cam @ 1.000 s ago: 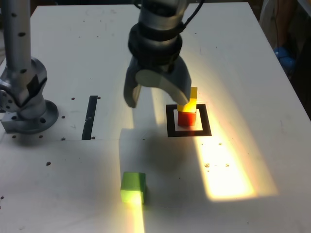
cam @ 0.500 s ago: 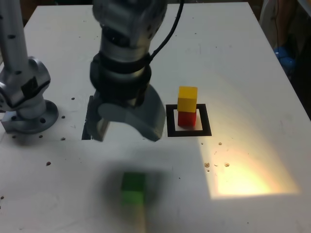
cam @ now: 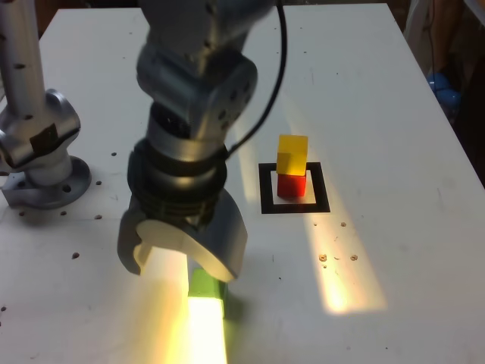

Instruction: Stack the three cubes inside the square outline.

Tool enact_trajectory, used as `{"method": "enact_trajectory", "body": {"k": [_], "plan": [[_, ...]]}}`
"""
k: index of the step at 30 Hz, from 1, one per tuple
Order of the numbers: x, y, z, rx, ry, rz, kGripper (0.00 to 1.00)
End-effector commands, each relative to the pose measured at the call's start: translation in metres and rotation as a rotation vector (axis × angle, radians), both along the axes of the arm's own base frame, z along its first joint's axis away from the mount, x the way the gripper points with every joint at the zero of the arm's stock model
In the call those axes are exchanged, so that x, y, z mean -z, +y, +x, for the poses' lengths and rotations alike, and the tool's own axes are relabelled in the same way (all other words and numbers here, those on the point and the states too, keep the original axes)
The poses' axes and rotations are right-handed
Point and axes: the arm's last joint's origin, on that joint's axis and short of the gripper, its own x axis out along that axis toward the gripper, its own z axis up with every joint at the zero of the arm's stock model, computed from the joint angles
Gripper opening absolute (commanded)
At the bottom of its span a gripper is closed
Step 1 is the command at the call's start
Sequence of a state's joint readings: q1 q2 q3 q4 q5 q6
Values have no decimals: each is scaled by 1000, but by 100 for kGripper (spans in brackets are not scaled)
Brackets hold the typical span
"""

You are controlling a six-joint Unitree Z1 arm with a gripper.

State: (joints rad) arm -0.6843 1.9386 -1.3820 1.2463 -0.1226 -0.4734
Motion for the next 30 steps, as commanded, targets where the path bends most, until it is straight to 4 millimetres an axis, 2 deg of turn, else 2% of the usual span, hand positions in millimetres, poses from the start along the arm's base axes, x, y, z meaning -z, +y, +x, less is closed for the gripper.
{"method": "enact_trajectory", "body": {"k": [1,11,17,21,28,30], "plan": [[4,-4,2,1,6,-1,98],[29,-17,17,13,29,-7,93],[39,-22,22,22,40,-6,86],[41,-23,24,23,40,-8,73],[40,-24,27,23,17,-1,39],[40,-24,27,25,12,0,36]]}}
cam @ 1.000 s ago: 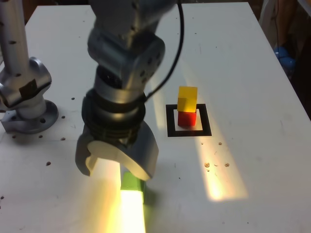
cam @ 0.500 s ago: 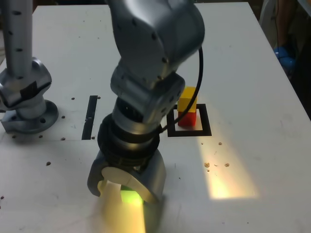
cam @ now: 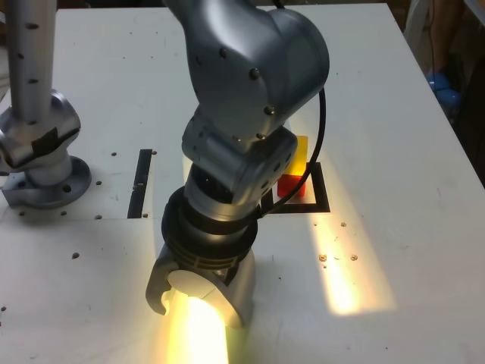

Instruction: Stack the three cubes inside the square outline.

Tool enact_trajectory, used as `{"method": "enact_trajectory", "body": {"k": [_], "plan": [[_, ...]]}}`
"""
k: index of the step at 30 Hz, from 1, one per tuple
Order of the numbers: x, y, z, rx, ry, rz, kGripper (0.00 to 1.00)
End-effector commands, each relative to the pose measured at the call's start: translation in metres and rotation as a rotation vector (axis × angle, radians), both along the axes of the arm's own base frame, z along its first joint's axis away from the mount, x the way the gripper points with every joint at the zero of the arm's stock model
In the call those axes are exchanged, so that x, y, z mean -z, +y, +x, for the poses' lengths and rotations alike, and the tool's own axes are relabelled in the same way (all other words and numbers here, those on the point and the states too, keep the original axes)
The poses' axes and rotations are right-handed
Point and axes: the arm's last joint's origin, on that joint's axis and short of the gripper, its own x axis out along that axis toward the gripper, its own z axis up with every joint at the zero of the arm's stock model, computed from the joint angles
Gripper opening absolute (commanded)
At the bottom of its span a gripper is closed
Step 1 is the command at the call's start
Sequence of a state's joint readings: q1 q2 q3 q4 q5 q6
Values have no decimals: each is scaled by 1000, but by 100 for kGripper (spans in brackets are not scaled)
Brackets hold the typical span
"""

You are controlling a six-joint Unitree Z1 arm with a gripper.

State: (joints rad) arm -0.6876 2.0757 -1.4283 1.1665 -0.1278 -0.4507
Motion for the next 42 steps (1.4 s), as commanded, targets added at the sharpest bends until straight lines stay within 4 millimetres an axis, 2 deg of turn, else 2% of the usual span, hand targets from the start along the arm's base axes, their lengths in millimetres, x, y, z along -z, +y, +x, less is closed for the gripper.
{"method": "enact_trajectory", "body": {"k": [1,17,22,30,42], "plan": [[1,-1,1,1,-2,3,36],[0,-1,0,9,-1,4,36],[-7,6,-2,26,1,19,36],[-38,33,3,22,-30,59,36],[-96,96,38,0,-59,87,36]]}}
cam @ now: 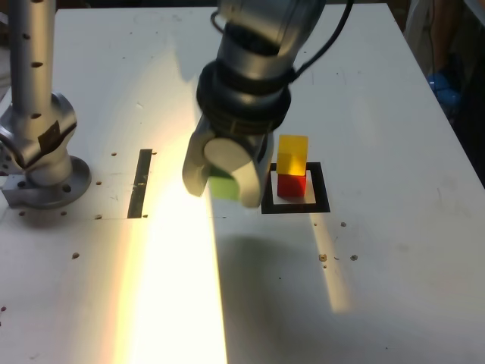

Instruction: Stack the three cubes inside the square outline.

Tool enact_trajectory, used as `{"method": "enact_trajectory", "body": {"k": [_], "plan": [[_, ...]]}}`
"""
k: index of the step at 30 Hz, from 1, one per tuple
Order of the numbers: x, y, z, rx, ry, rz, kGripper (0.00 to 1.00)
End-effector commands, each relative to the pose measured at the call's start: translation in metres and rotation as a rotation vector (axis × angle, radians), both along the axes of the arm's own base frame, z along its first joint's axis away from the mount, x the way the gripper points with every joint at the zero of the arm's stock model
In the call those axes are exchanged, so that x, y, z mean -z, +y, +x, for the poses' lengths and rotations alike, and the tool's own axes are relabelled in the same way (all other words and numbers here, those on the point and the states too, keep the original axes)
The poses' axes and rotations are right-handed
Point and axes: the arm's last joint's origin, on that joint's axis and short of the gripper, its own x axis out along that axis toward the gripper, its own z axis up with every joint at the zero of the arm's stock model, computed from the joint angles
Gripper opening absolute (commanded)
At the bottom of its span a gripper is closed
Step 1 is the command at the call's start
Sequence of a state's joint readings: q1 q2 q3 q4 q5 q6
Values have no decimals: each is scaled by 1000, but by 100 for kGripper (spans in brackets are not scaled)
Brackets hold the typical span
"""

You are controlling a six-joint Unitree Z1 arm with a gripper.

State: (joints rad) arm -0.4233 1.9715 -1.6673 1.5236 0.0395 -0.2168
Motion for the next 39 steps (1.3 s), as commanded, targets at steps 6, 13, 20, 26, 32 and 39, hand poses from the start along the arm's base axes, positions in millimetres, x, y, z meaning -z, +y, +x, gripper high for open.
{"method": "enact_trajectory", "body": {"k": [6,13,20,26,32,39], "plan": [[-22,25,15,-20,-38,-16,36],[-32,45,32,-39,-72,-23,36],[-29,66,52,-58,-75,-18,36],[-24,80,59,-70,-63,-17,36],[-19,87,64,-77,-53,-19,36],[-12,88,69,-82,-39,-24,36]]}}
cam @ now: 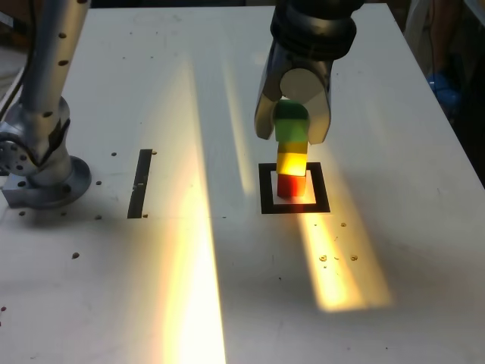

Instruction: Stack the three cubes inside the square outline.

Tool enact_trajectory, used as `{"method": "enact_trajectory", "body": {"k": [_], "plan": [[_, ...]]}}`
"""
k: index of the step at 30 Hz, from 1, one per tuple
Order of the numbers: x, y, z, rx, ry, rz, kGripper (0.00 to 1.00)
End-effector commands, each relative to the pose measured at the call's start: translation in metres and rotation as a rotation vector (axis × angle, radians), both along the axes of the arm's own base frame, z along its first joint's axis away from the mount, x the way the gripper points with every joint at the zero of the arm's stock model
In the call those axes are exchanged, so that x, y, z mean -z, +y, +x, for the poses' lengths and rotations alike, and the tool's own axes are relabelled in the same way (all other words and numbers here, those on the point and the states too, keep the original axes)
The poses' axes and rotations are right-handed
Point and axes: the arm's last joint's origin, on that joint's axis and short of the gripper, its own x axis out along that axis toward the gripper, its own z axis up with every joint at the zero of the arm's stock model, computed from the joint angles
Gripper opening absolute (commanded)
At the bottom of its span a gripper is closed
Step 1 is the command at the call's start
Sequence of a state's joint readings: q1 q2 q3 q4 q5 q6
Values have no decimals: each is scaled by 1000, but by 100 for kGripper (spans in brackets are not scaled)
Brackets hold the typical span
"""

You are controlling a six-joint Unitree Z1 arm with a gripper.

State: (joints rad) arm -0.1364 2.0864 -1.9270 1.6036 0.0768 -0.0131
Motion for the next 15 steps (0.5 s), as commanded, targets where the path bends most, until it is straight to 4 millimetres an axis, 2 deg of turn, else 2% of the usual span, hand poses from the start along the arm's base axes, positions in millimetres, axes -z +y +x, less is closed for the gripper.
{"method": "enact_trajectory", "body": {"k": [1,15], "plan": [[2,1,1,-1,11,-1,36],[12,1,6,-11,34,-20,36]]}}
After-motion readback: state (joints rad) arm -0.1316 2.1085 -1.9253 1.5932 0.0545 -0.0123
